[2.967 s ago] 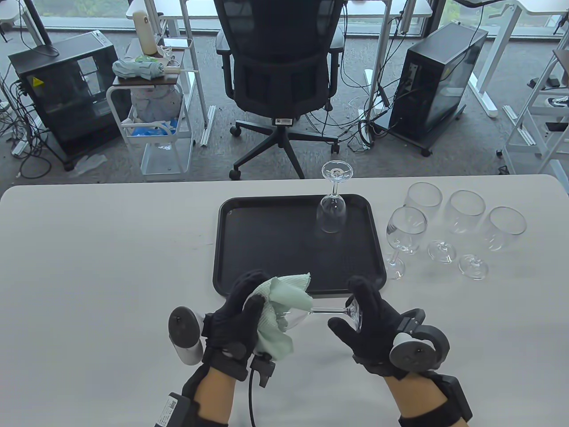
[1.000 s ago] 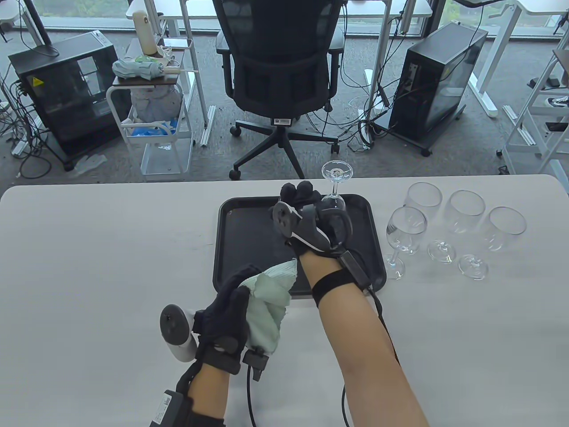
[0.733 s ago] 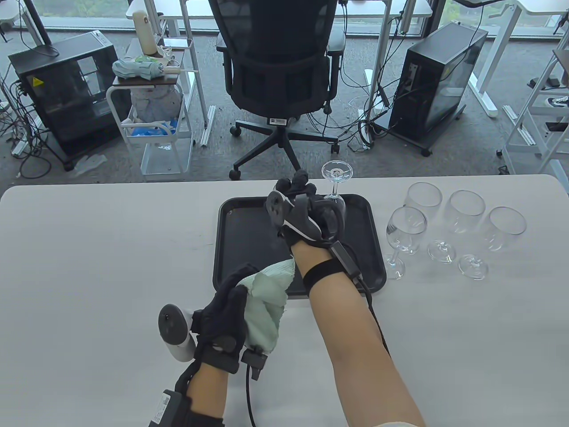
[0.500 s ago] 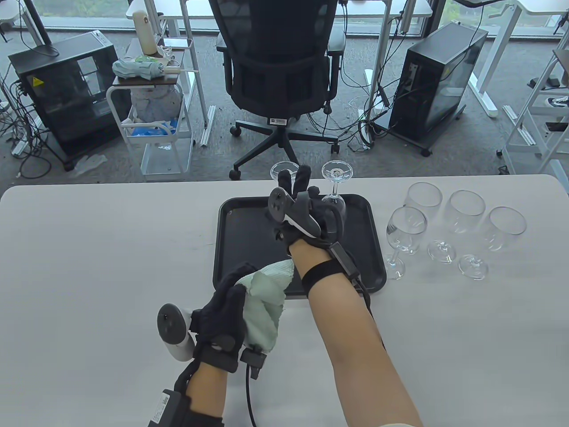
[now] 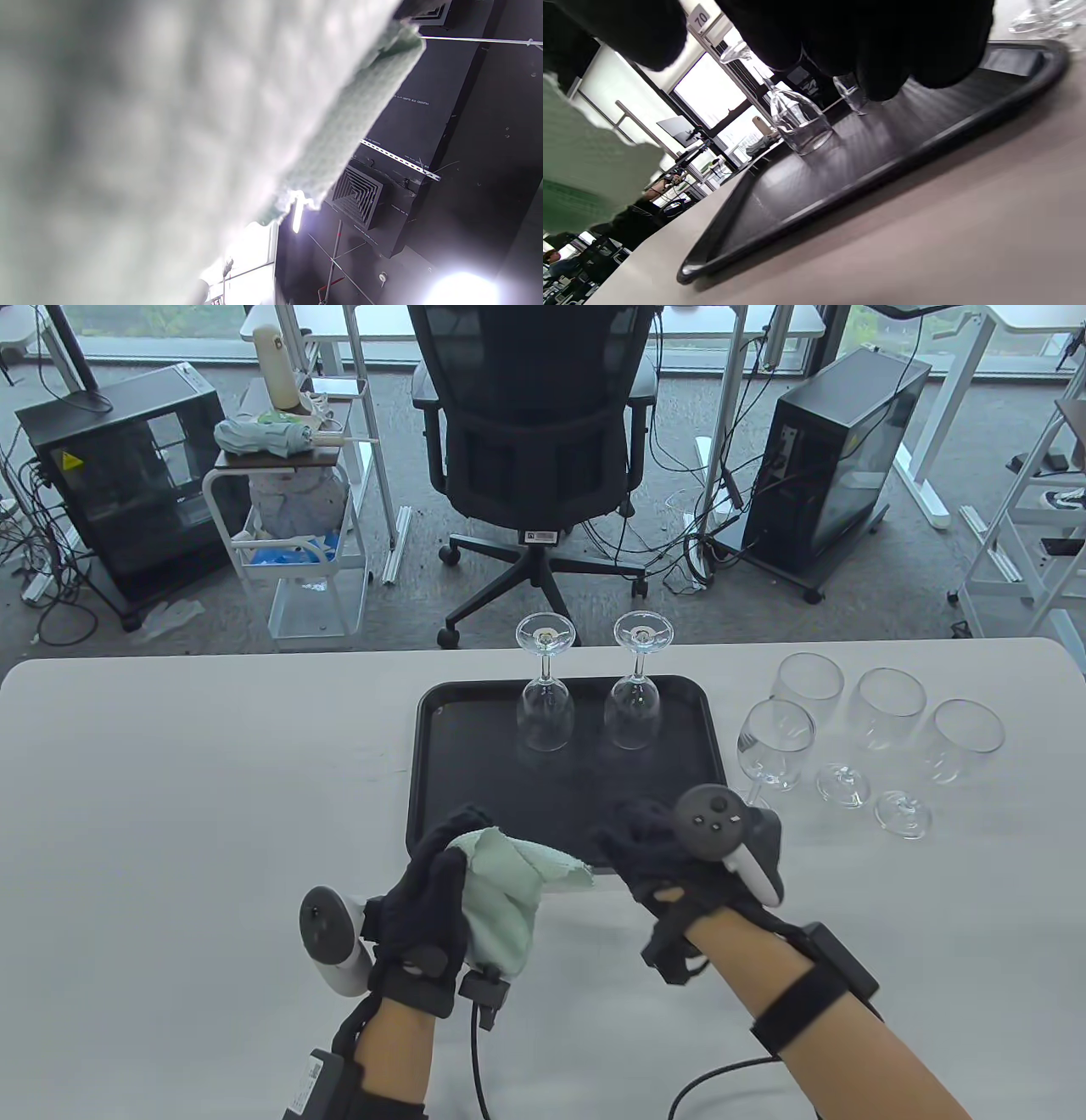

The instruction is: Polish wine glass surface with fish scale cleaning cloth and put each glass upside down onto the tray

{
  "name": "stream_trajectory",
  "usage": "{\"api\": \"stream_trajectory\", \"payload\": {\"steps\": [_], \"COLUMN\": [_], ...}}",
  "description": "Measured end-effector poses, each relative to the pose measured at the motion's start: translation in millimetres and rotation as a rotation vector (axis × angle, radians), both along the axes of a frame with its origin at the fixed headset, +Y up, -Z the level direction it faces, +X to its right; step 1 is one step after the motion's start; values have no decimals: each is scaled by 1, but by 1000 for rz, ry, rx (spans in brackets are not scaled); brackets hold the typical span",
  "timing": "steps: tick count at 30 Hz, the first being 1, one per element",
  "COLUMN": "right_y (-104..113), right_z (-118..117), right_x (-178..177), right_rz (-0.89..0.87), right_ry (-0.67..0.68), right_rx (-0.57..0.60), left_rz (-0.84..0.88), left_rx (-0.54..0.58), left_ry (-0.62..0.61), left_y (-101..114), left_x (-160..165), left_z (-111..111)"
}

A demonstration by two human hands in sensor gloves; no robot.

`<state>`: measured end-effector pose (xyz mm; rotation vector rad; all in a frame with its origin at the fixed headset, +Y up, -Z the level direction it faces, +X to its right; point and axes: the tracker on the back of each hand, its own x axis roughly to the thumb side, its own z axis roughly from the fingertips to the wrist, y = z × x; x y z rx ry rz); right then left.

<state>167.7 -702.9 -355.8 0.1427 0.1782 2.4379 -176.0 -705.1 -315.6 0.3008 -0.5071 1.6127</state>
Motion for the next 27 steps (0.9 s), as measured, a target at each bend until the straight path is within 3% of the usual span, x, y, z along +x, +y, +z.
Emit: {"api": "stream_trajectory", "payload": {"steps": [4,9,17,27], "right_y": [-30,-49,-66,-68], "right_z": [20,-4,-62,-91], "right_x": [73,129,118,105], "right_rz": [5,-87,-88,-133], "right_ry": [-180,-461,-630,-771], "right_rx": [-76,-82,-91,-111], "left_rz": [6,9,9,14], "left_rx": [-11,-19,-33,-43], "left_ry": [10,14,20,25], "left_y": [-1,-2,-2,-3], "left_x": [-1,-1,-3,-5], "left_z": [0,0,0,-1]}}
